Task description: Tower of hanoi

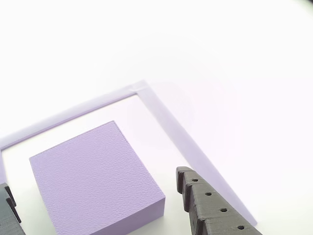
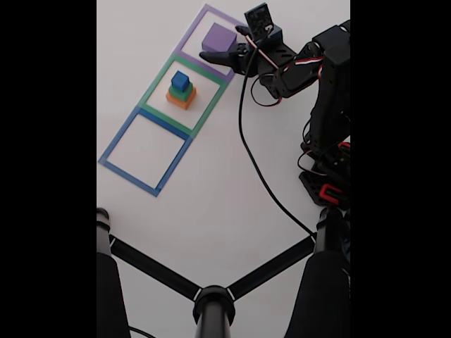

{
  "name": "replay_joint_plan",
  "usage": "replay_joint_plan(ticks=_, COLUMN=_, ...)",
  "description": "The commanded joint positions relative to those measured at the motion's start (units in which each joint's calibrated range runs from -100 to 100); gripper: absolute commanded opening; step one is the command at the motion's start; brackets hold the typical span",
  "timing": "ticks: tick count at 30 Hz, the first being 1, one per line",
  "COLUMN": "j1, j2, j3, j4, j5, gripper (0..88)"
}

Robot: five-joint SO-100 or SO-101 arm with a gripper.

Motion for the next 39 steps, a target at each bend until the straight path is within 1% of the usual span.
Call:
replay_joint_plan(ticks=1, j1=-1.1, j2=0.1, j3=-1.9, j4=-1.6, j5=0.0, gripper=38.8)
replay_joint_plan(ticks=7, j1=-1.4, j2=0.7, j3=-1.9, j4=-1.8, j5=0.0, gripper=35.2)
replay_joint_plan(ticks=15, j1=-1.5, j2=0.8, j3=-1.9, j4=-1.8, j5=0.0, gripper=24.4)
replay_joint_plan(ticks=23, j1=-1.7, j2=0.8, j3=-1.9, j4=-1.8, j5=0.0, gripper=15.5)
replay_joint_plan(ticks=31, j1=-2.1, j2=-2.1, j3=-1.3, j4=-1.0, j5=0.0, gripper=14.6)
replay_joint_plan(ticks=33, j1=-2.4, j2=-5.5, j3=-0.6, j4=2.4, j5=0.0, gripper=14.7)
replay_joint_plan(ticks=35, j1=-2.8, j2=-10.2, j3=-0.6, j4=8.0, j5=0.0, gripper=15.0)
replay_joint_plan(ticks=39, j1=-3.5, j2=-21.8, j3=-1.4, j4=22.5, j5=0.0, gripper=14.7)
